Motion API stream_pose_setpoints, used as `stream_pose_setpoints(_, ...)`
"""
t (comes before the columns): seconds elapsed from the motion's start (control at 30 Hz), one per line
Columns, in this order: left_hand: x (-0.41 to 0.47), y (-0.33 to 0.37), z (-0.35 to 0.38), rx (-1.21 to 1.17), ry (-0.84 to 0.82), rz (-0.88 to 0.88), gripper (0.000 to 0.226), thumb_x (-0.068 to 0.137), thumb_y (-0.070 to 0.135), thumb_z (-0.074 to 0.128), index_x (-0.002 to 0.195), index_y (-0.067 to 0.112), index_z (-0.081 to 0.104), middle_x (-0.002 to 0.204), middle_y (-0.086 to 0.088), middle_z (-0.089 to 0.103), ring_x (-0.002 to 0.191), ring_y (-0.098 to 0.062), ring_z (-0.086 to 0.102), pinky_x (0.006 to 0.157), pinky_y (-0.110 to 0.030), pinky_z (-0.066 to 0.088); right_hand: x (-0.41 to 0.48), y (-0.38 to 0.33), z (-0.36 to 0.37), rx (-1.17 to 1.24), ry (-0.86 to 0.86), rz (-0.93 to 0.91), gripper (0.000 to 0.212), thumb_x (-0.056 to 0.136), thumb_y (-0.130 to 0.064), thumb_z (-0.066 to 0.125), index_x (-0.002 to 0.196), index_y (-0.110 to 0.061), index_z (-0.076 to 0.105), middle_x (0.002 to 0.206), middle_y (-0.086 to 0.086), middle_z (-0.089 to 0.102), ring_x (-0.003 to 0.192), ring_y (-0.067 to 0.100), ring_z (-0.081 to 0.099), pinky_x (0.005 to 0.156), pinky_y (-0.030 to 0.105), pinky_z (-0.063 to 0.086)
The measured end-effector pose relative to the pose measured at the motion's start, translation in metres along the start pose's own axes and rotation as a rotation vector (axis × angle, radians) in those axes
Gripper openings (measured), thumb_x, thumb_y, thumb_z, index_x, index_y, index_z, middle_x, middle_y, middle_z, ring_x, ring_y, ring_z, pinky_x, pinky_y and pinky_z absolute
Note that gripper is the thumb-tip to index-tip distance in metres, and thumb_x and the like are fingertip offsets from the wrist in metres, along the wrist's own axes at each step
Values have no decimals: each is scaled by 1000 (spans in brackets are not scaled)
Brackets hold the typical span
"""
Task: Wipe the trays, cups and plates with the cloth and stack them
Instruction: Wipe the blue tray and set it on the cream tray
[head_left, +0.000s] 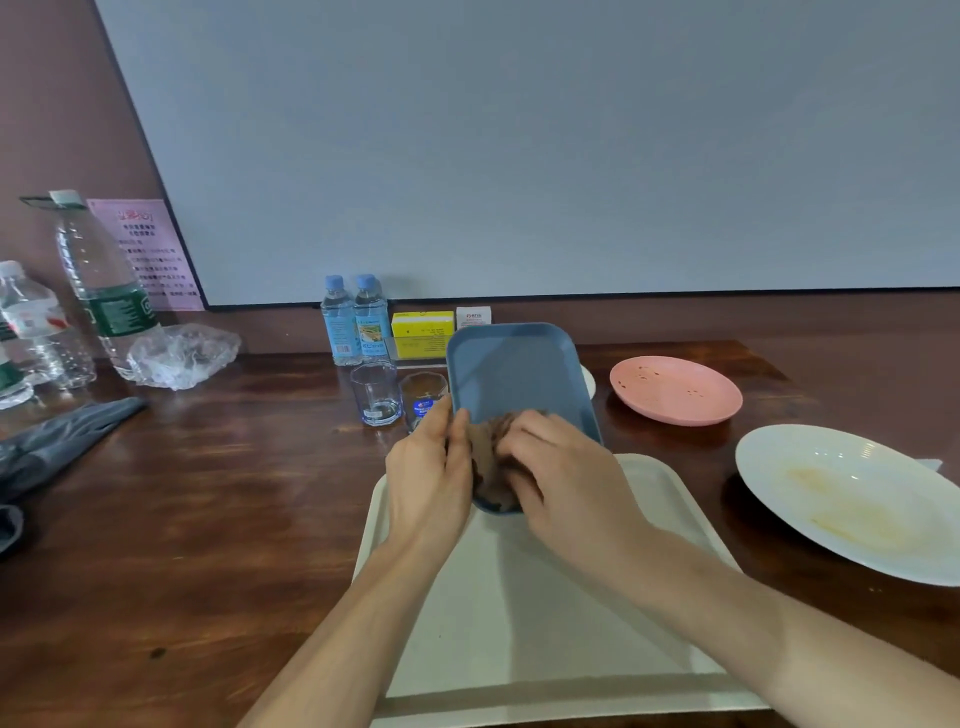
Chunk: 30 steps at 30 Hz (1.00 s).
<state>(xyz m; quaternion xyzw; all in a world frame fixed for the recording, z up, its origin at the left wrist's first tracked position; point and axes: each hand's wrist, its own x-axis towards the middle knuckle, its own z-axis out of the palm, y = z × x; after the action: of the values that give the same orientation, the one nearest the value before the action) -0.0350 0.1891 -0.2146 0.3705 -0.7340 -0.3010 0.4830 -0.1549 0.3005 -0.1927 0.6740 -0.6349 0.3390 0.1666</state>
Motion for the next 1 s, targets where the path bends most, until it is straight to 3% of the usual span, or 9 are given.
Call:
stream_pose_setpoints(0.1,-3,5,-1,-53,-4,4,28,108,33,50,84,18,58,66,-2,66,66,-24,58,71,-46,50,-1,-6,-3,-12,5,-11,18,94,-13,56,99,-18,73,105,-6,65,95,18,57,76,35,53)
stream_pose_setpoints(0.2,-8,10,3,-89,-39,24,21,105,30,51,92,23,66,72,-1,68,68,-20,58,65,-41,48,36,8,0,-35,78,45,29,92,-14,53,107,-14,77,114,-1,69,100,23,60,82,37,54)
stream_pose_setpoints(0.37,-9,9,4,-74,6,24,29,105,32,52,85,13,60,67,-4,62,68,-25,53,64,-47,46,67,18,11,-52,43,53,27,92,-6,59,110,-12,79,116,1,69,105,25,59,83,43,55)
stream_pose_setpoints(0.5,-2,3,0,-62,42,-51,28,95,33,45,76,14,55,63,-4,60,63,-29,52,64,-52,49,29,-4,11,-28,30,60,14,92,-9,59,93,-13,72,103,0,64,91,23,58,74,36,50)
stream_pose_setpoints(0.63,0,-1,1,-48,71,-43,32,109,30,51,81,13,55,66,-6,64,70,-36,59,67,-50,52,-5,-21,1,-15,-43,62,17,86,-1,66,85,-16,60,94,-3,56,80,20,51,63,37,46)
stream_pose_setpoints(0.73,0,-1,2,-53,67,-29,25,107,24,52,86,14,60,69,-7,66,71,-35,59,67,-48,50,15,-13,1,-6,-58,68,16,87,-3,58,92,-15,69,100,-2,62,89,22,55,73,41,52)
stream_pose_setpoints(0.83,-6,2,4,-84,31,8,20,104,22,52,93,17,68,70,-6,66,71,-31,59,63,-46,48,52,4,4,-15,18,130,30,91,-5,55,112,-12,75,116,3,68,104,26,59,86,39,52)
stream_pose_setpoints(0.9,-7,3,5,-85,37,19,24,105,30,52,90,17,66,69,-6,64,70,-32,57,62,-46,47,63,7,8,-10,17,171,25,94,-3,59,110,-12,76,116,3,68,107,25,58,88,41,52)
stream_pose_setpoints(1.0,-1,-1,1,-22,97,7,28,98,34,45,84,15,59,65,-7,62,64,-28,52,62,-46,43,45,-5,12,48,-2,148,14,93,-6,61,96,-12,73,103,1,65,96,24,59,82,42,50)
